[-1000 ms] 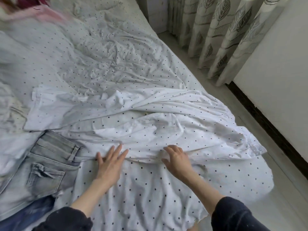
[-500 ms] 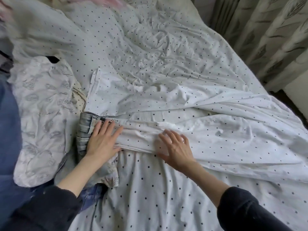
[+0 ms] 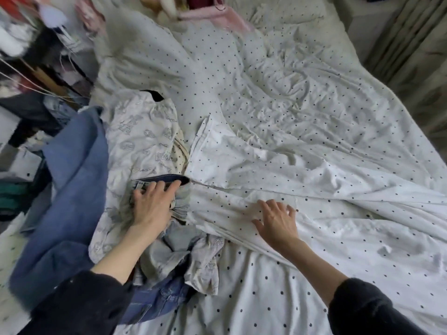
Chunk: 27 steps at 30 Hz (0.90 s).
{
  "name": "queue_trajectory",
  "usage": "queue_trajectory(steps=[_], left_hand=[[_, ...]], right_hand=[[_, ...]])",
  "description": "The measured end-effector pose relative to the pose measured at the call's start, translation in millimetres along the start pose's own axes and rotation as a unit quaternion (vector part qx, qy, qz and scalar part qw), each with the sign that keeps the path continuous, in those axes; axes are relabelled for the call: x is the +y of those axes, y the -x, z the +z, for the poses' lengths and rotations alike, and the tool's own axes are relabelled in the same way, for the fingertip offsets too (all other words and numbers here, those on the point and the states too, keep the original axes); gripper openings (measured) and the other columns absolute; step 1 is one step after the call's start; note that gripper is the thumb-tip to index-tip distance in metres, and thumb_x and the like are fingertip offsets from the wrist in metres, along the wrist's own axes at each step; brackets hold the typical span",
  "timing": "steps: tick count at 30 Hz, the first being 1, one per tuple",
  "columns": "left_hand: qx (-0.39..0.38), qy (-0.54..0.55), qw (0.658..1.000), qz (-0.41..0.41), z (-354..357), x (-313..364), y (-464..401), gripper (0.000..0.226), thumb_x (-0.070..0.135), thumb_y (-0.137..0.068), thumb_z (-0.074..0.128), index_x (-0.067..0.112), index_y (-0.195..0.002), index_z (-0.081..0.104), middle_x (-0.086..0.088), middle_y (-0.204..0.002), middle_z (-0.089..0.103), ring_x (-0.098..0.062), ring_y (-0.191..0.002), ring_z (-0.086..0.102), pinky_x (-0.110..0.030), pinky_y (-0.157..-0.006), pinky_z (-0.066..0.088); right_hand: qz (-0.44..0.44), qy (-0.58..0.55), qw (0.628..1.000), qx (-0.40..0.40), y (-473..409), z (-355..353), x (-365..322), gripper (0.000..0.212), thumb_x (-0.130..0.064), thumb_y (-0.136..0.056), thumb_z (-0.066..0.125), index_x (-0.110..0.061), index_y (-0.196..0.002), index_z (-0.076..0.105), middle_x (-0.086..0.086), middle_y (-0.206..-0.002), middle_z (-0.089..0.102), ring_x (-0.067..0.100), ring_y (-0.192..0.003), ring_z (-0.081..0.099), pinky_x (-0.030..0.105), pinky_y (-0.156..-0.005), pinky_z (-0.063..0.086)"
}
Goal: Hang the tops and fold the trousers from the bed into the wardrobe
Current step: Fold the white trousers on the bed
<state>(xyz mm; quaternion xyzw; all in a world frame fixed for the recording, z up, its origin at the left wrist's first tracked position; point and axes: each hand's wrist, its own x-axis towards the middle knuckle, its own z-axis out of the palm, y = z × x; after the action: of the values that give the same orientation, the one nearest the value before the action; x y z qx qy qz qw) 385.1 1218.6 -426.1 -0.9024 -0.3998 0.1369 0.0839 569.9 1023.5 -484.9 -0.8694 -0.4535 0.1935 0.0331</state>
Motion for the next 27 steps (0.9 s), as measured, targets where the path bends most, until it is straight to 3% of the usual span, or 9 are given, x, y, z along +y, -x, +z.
queue_trajectory(steps=[4,8,11,14,18,20,23,25,27], left_hand=[[0.163,0.08,0.975,-0.129,-39.8,-61.5,-9.4,0.067,-0.002,-0.077,0.061,0.019,-0.137,0.041,-0.018,-0.118,0.05,-0.036,-0.112,0.042,-0.051,-0.088,0.037],[0.254,0.126,0.924,-0.255,-67.6,-98.7,-26.2,0.083,0.0,-0.076,0.065,0.021,-0.145,0.024,-0.025,-0.131,0.036,-0.042,-0.117,0.034,-0.058,-0.097,0.025],[0.111,0.115,0.968,-0.195,-57.4,-89.5,-30.0,0.076,0.011,-0.084,0.061,0.023,-0.147,0.021,-0.016,-0.155,0.003,-0.039,-0.139,0.009,-0.06,-0.112,0.008],[0.034,0.119,0.982,-0.14,-35.8,-70.1,-26.5,0.064,0.02,-0.093,0.05,0.022,-0.149,0.019,-0.014,-0.157,-0.003,-0.035,-0.143,-0.001,-0.053,-0.116,0.007],[0.103,0.164,0.981,-0.029,-16.4,-22.8,-10.3,0.056,0.001,-0.085,0.058,0.013,-0.138,0.044,-0.018,-0.15,0.027,-0.035,-0.139,0.024,-0.044,-0.111,0.026],[0.138,0.175,0.974,0.051,-0.5,2.8,0.0,0.054,-0.008,-0.061,0.075,0.01,-0.111,0.065,-0.014,-0.12,0.057,-0.028,-0.112,0.05,-0.039,-0.084,0.051],[0.065,0.19,0.966,0.162,19.9,31.2,19.6,0.059,-0.01,-0.052,0.077,0.016,-0.104,0.067,-0.004,-0.107,0.06,-0.019,-0.101,0.05,-0.036,-0.079,0.055],[-0.028,0.188,0.956,0.221,35.0,46.3,32.0,0.06,-0.002,-0.076,0.065,0.021,-0.129,0.052,0.002,-0.135,0.047,-0.017,-0.126,0.041,-0.04,-0.111,0.032],[-0.086,0.164,0.952,0.243,45.1,52.0,38.6,0.054,0.021,-0.092,0.051,0.027,-0.142,0.034,0.008,-0.149,0.028,-0.011,-0.138,0.024,-0.038,-0.117,0.006]], right_hand=[[-0.017,0.003,1.0,-0.016,-6.6,-10.0,-11.2,0.047,-0.04,-0.097,0.041,-0.022,-0.139,0.033,0.0,-0.137,0.043,0.021,-0.129,0.037,0.043,-0.112,0.019],[-0.022,0.016,1.0,-0.014,-17.5,-16.4,-22.8,0.046,-0.039,-0.098,0.038,-0.024,-0.141,0.031,-0.001,-0.141,0.04,0.02,-0.13,0.036,0.041,-0.111,0.021],[-0.027,0.011,0.999,-0.016,-20.0,-13.3,-28.0,0.045,-0.037,-0.097,0.039,-0.026,-0.14,0.03,-0.002,-0.141,0.039,0.019,-0.129,0.037,0.042,-0.111,0.021],[-0.028,0.013,0.999,-0.017,-18.8,-7.9,-28.4,0.047,-0.037,-0.097,0.04,-0.024,-0.141,0.029,-0.002,-0.141,0.04,0.02,-0.129,0.037,0.042,-0.11,0.022],[-0.005,0.019,1.0,-0.007,-24.2,0.4,-24.9,0.041,-0.031,-0.097,0.04,-0.02,-0.137,0.039,0.001,-0.133,0.048,0.022,-0.125,0.041,0.038,-0.104,0.026],[-0.009,0.004,0.999,0.043,-22.0,1.9,-27.7,0.033,-0.021,-0.089,0.056,-0.014,-0.122,0.056,0.007,-0.114,0.059,0.029,-0.109,0.054,0.044,-0.096,0.034],[-0.046,-0.002,0.983,0.176,-13.6,8.2,-27.7,0.042,-0.017,-0.06,0.082,-0.013,-0.099,0.067,0.007,-0.092,0.065,0.03,-0.081,0.063,0.048,-0.077,0.049],[-0.101,-0.012,0.971,0.215,2.0,16.6,-22.3,0.038,-0.026,-0.062,0.082,-0.017,-0.097,0.068,0.004,-0.095,0.064,0.026,-0.083,0.063,0.043,-0.076,0.05],[-0.138,0.006,0.97,0.202,24.4,32.1,-12.0,0.03,-0.044,-0.073,0.068,-0.022,-0.093,0.068,-0.001,-0.097,0.062,0.022,-0.087,0.059,0.039,-0.076,0.047]])
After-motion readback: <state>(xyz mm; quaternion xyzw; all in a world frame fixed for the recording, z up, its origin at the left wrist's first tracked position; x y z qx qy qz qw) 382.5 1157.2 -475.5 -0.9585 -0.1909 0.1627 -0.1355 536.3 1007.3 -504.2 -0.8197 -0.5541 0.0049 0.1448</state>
